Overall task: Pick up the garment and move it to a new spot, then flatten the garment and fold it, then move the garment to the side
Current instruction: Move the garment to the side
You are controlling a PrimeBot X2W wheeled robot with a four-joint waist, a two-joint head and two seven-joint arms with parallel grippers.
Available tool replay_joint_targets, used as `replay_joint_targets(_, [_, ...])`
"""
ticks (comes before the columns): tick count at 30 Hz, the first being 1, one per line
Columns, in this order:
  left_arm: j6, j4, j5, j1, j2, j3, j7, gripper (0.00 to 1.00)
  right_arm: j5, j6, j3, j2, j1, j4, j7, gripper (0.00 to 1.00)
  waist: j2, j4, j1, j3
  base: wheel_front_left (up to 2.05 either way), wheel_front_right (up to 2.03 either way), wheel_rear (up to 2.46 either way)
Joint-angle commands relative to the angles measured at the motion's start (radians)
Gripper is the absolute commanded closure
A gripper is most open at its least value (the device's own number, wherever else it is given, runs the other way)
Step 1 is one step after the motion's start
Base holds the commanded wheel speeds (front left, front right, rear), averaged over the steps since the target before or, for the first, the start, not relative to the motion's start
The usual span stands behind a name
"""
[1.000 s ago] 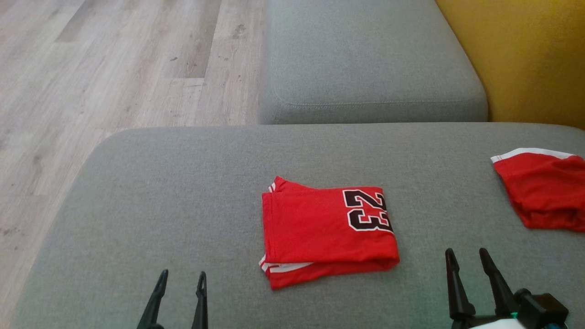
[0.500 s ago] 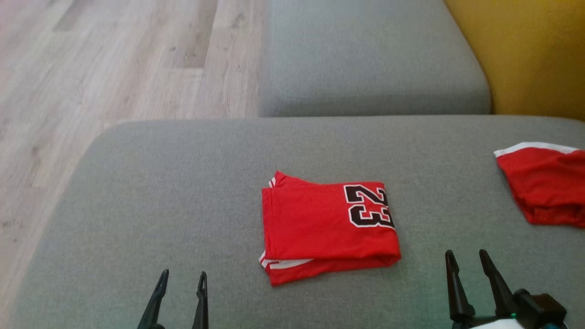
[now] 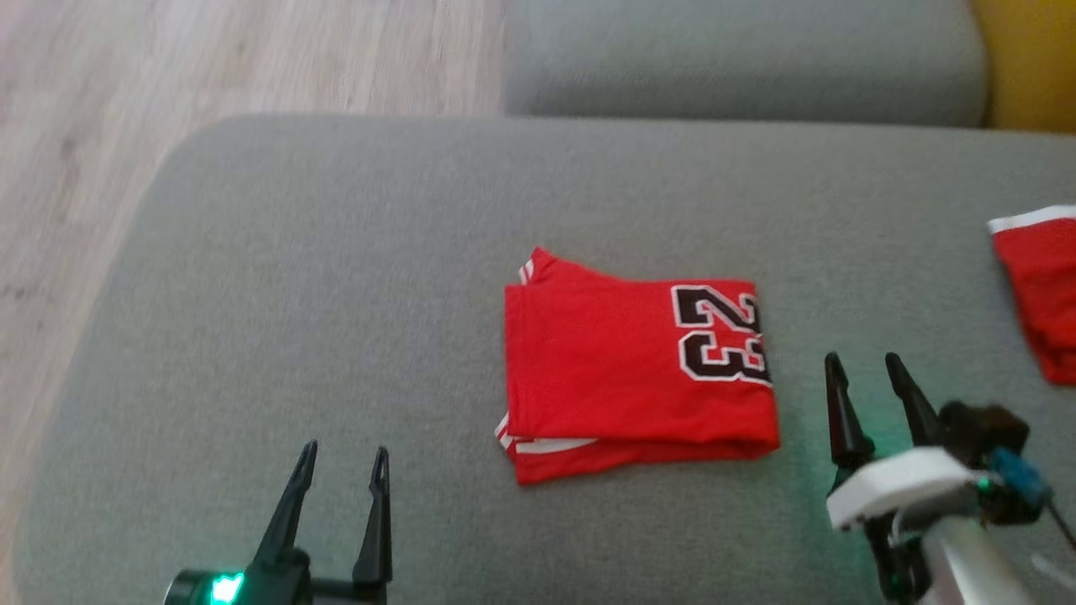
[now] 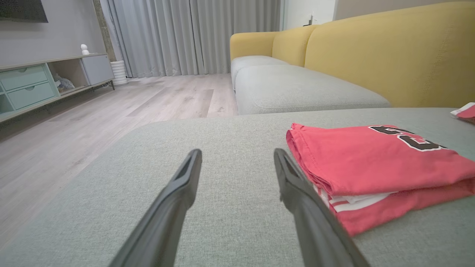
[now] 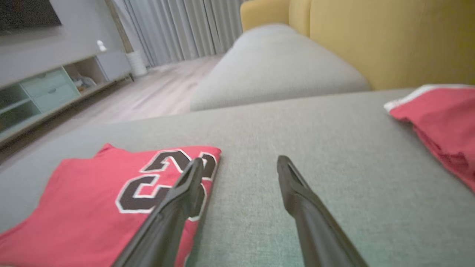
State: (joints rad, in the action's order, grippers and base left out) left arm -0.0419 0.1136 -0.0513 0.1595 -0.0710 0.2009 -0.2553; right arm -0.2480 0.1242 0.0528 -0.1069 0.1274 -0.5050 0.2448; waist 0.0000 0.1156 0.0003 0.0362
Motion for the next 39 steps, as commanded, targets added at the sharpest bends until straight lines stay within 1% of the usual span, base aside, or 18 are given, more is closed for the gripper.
replay_joint_targets(1, [0.003, -0.035, 0.008, -0.053, 0.013, -0.021, -0.006, 0.00, -0.007, 0.007, 0.024, -0.018, 0.066, 0.001, -0.010, 0.00, 0.0000, 0.023, -0.0003, 0.035, 0.00, 0.00, 0.00])
replay_joint_targets(4, [0.005, -0.036, 0.010, -0.073, 0.014, -0.011, -0.006, 0.00, -0.029, 0.007, 0.039, -0.031, 0.137, -0.094, -0.058, 0.00, 0.0000, 0.039, -0.0003, 0.060, 0.00, 0.00, 0.00])
replay_joint_targets(7, [0.007, -0.033, 0.009, -0.094, 0.016, 0.002, -0.006, 0.00, -0.072, 0.007, 0.050, -0.030, 0.192, -0.160, -0.062, 0.00, 0.0000, 0.056, -0.0003, 0.080, 0.00, 0.00, 0.00])
replay_joint_targets(10, [0.009, -0.029, 0.007, -0.110, 0.017, 0.012, -0.006, 0.00, -0.120, 0.007, 0.082, -0.018, 0.229, -0.225, -0.094, 0.00, 0.0000, 0.070, -0.0003, 0.094, 0.00, 0.00, 0.00])
replay_joint_targets(13, [0.008, -0.024, 0.004, -0.122, 0.018, 0.021, -0.006, 0.00, -0.180, 0.007, 0.140, -0.002, 0.247, -0.267, -0.151, 0.00, 0.0000, 0.081, -0.0003, 0.103, 0.00, 0.00, 0.00])
replay_joint_targets(14, [0.006, -0.024, 0.003, -0.124, 0.018, 0.022, -0.006, 0.00, -0.195, 0.007, 0.160, -0.001, 0.250, -0.275, -0.167, 0.11, 0.0000, 0.082, -0.0003, 0.104, 0.00, 0.00, 0.00])
replay_joint_targets(16, [0.002, -0.023, 0.001, -0.125, 0.019, 0.025, -0.006, 0.00, -0.219, 0.007, 0.188, -0.008, 0.256, -0.278, -0.172, 1.00, 0.0000, 0.082, -0.0003, 0.105, 0.00, 0.00, 0.00])
replay_joint_targets(20, [-0.006, -0.025, -0.002, -0.121, 0.019, 0.022, -0.006, 0.00, -0.225, 0.007, 0.199, -0.053, 0.274, -0.274, -0.123, 1.00, 0.0000, 0.070, -0.0003, 0.106, 0.00, 0.00, 0.00])
replay_joint_targets(23, [-0.008, -0.032, -0.005, -0.120, 0.020, 0.014, -0.006, 0.00, -0.207, 0.007, 0.211, -0.111, 0.298, -0.258, -0.111, 1.00, 0.0000, 0.044, -0.0003, 0.121, 0.00, 0.00, 0.00])
replay_joint_targets(26, [-0.004, -0.041, -0.002, -0.130, 0.020, 0.008, -0.006, 0.00, -0.184, 0.007, 0.213, -0.198, 0.335, -0.239, -0.124, 1.00, 0.0000, 0.009, -0.0003, 0.155, 0.00, 0.00, 0.00])
replay_joint_targets(32, [0.012, -0.055, 0.004, -0.178, 0.019, -0.001, -0.006, 0.00, -0.136, 0.007, 0.166, -0.391, 0.439, -0.196, -0.146, 1.00, 0.0000, -0.057, -0.0003, 0.246, 0.00, 0.00, 0.00])
replay_joint_targets(36, [0.027, -0.060, 0.013, -0.227, 0.019, 0.006, -0.006, 0.00, -0.091, 0.007, 0.116, -0.495, 0.492, -0.169, -0.172, 1.00, 0.0000, -0.082, -0.0003, 0.304, 0.00, 0.00, 0.00])
replay_joint_targets(37, [0.027, -0.060, 0.013, -0.227, 0.019, 0.006, -0.006, 0.00, -0.091, 0.007, 0.116, -0.495, 0.492, -0.169, -0.172, 1.00, 0.0000, -0.082, -0.0003, 0.304, 0.00, 0.00, 0.00])
replay_joint_targets(39, [0.032, -0.064, 0.019, -0.250, 0.020, 0.010, -0.006, 0.00, -0.064, 0.007, 0.084, -0.546, 0.506, -0.147, -0.191, 1.00, 0.0000, -0.092, -0.0003, 0.330, 0.00, 0.00, 0.00])
